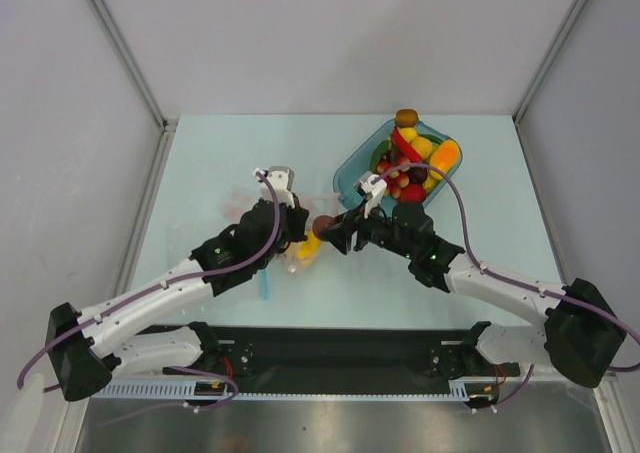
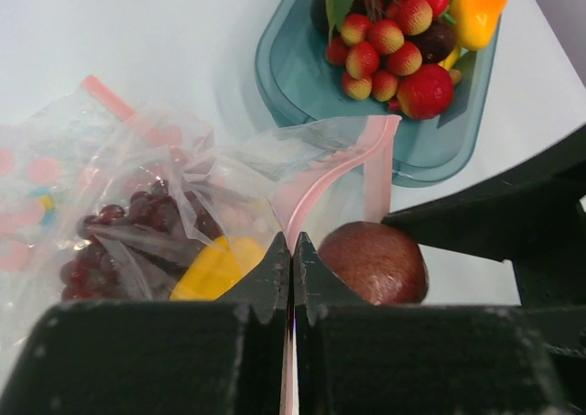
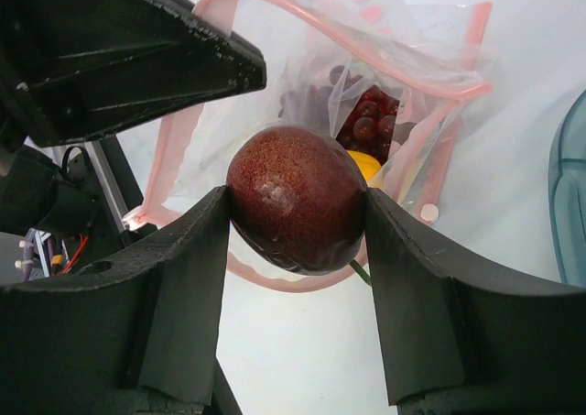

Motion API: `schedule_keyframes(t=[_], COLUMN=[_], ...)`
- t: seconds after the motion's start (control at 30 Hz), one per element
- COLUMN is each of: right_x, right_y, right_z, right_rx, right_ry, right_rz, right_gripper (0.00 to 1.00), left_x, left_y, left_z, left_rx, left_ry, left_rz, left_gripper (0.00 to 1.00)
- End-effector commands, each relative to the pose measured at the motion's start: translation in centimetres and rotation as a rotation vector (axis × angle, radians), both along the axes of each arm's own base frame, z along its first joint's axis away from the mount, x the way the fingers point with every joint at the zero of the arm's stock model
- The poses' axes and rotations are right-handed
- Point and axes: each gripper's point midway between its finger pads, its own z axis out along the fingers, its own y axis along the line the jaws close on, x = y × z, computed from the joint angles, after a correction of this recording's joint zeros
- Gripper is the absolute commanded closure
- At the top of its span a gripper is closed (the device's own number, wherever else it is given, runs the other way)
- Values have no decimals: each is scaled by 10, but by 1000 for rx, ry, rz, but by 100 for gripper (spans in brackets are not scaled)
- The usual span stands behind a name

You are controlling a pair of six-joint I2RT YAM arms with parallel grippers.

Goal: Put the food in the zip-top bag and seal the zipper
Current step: Place the fake fruit in the zipper food storage bag.

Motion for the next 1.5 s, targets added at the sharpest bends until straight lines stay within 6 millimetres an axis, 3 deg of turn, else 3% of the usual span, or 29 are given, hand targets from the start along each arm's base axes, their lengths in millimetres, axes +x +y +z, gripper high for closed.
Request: schedule_keyframes(t=[0.0, 0.27, 0.43, 1.07, 1.17, 1.3, 1.47], right_x=[7, -15, -24, 7, 10, 9, 7], right_y=[6, 0, 4, 25, 24, 24, 19], right_z=[32, 57, 62, 13, 14, 17, 23], right_rx=[85, 173, 198, 111, 113, 127, 139], right_ry=[-59, -107, -108, -31, -19, -10, -12], right_rz=[-19, 30, 73, 17, 0, -4, -19], right_gripper=[64, 64, 64, 65, 59, 27, 9], left_x=[-1, 0, 0, -25, -23, -24, -21], left_y=[-15, -15, -17, -19, -18, -19, -12], left_z=[19, 18, 16, 51, 52, 53, 48], left_rx=[-70, -69, -66, -181, -170, -181, -181], left_ry=[-31, -27, -17, -75, -82, -73, -64], left_rz=[-53, -50, -53, -179, -170, -172, -125], left_gripper=[99, 100, 100, 100, 100, 100, 100])
